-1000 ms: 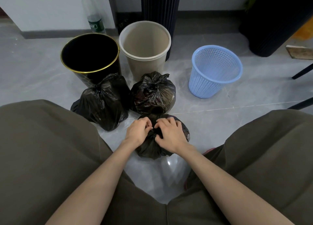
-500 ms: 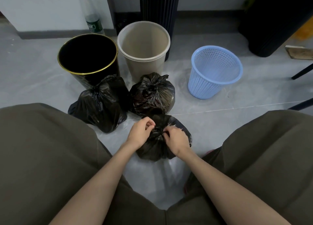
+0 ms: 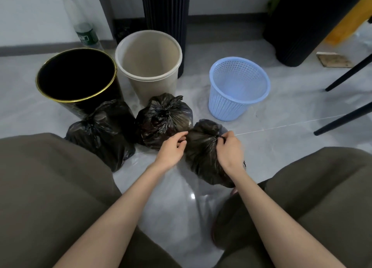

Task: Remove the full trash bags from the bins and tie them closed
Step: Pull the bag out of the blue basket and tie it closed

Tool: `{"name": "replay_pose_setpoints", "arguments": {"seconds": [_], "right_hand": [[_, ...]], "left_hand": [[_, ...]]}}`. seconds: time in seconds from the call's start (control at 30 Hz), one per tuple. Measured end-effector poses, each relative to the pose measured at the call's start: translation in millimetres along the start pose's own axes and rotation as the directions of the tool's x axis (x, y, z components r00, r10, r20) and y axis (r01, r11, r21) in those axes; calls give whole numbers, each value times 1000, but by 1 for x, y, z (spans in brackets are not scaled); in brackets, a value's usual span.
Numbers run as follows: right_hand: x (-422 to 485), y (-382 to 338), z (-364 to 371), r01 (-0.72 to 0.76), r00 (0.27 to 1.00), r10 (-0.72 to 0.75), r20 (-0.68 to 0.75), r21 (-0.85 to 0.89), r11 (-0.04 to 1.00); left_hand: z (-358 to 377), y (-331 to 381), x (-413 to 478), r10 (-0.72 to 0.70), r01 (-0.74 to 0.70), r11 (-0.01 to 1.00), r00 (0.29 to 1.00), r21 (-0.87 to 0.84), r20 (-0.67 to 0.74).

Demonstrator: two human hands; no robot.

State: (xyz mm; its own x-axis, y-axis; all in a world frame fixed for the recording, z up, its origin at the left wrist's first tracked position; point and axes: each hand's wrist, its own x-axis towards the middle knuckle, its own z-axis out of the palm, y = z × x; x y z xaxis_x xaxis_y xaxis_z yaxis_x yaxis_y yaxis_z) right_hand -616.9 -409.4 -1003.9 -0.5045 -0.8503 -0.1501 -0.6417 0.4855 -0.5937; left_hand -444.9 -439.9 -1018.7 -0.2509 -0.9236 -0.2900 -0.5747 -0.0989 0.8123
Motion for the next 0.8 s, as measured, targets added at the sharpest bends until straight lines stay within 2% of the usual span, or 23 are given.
{"name": "replay_pose_setpoints", "arguments": {"seconds": [0.1,0.27,0.33,0.43,0.5,0.67,0.8], "right_hand": [[23,2,1,-96,995,97,8,203,974],[64,-2,17,-219,974,223,40,412,885],[73,-1,26,-235,971,226,74,434,870],[78,-5,33,-221,970,165,180,359,907],[75,-13,33,-172,973,113,203,302,938],[58,-36,25,75,996,-81,47,118,990],[42,-68,10,181,981,-192,32,221,958]], "left_hand": [[4,8,10,8,-8,999,1000,-38,-1],[3,15,30,13,-13,995,1000,-95,0],[0,13,36,5,-4,995,1000,-98,10],[-6,10,42,-4,5,997,1000,-78,7],[-11,10,42,-12,12,997,1000,-72,-2],[-27,18,36,-5,0,998,998,-64,-70],[-50,35,23,34,-43,998,986,-52,-161]]}}
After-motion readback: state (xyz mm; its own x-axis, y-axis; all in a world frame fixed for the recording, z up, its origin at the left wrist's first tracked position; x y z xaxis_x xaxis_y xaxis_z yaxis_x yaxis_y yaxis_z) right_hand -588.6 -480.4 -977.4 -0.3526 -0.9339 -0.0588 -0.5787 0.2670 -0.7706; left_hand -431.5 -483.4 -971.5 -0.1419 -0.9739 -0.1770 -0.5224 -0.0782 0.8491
